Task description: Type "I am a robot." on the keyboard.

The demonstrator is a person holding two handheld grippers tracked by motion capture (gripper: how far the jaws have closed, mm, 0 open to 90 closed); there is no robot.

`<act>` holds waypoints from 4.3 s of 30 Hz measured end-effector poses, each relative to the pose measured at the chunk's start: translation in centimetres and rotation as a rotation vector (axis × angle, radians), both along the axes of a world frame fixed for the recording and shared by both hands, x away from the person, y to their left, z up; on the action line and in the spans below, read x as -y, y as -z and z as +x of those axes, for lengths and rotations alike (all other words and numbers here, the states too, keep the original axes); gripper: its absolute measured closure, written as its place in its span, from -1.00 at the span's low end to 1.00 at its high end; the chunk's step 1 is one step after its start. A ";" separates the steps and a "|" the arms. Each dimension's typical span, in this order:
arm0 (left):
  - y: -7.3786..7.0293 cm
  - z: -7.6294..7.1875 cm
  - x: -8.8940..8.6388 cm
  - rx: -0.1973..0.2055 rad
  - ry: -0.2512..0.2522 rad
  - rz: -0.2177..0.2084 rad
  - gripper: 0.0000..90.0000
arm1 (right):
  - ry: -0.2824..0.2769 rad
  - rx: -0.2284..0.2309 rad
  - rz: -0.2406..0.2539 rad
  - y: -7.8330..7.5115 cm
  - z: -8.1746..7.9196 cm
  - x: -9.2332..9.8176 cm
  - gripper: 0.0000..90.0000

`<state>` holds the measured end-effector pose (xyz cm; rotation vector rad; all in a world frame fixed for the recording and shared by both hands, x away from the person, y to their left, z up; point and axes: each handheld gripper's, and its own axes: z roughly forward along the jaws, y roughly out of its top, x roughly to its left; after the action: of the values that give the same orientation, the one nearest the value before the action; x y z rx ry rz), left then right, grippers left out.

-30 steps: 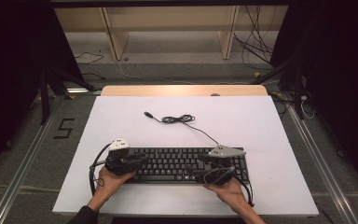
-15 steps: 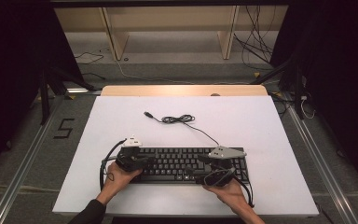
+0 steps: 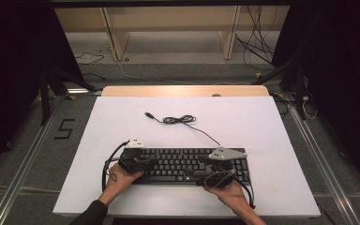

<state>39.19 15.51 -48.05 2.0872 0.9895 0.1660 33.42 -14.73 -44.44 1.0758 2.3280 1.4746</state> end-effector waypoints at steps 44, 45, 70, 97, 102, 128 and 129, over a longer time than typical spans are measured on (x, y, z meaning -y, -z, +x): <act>-3.2 -4.7 -6.1 0.127 -0.125 -0.291 -0.31 | -0.023 -0.009 -0.060 0.3 0.9 -1.3 0.20; -3.2 -4.8 -6.1 0.128 -0.127 -0.293 -0.31 | -0.029 -0.012 -0.067 0.3 1.0 -1.4 0.25; -2.7 -6.5 -6.3 0.167 -0.109 -0.303 -0.44 | -0.092 -0.082 -0.192 2.6 2.3 -4.1 1.00; -2.4 -6.6 -6.2 0.164 -0.106 -0.296 -0.45 | -0.071 -0.073 -0.174 2.6 2.3 -4.1 0.79; -2.5 -6.6 -6.1 0.166 -0.103 -0.296 -0.45 | -0.037 -0.054 -0.113 1.7 2.2 -2.4 0.61; -2.5 -6.6 -5.9 0.158 -0.084 -0.293 -0.47 | 0.058 0.033 0.033 -0.7 -1.0 3.9 -0.22; -2.5 -6.6 -5.9 0.158 -0.084 -0.293 -0.47 | 0.060 0.034 0.032 -0.7 -1.1 4.1 -0.23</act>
<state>32.56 21.42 -45.56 1.7403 0.9451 0.2117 32.34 -18.82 -43.78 1.1095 2.2362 1.5007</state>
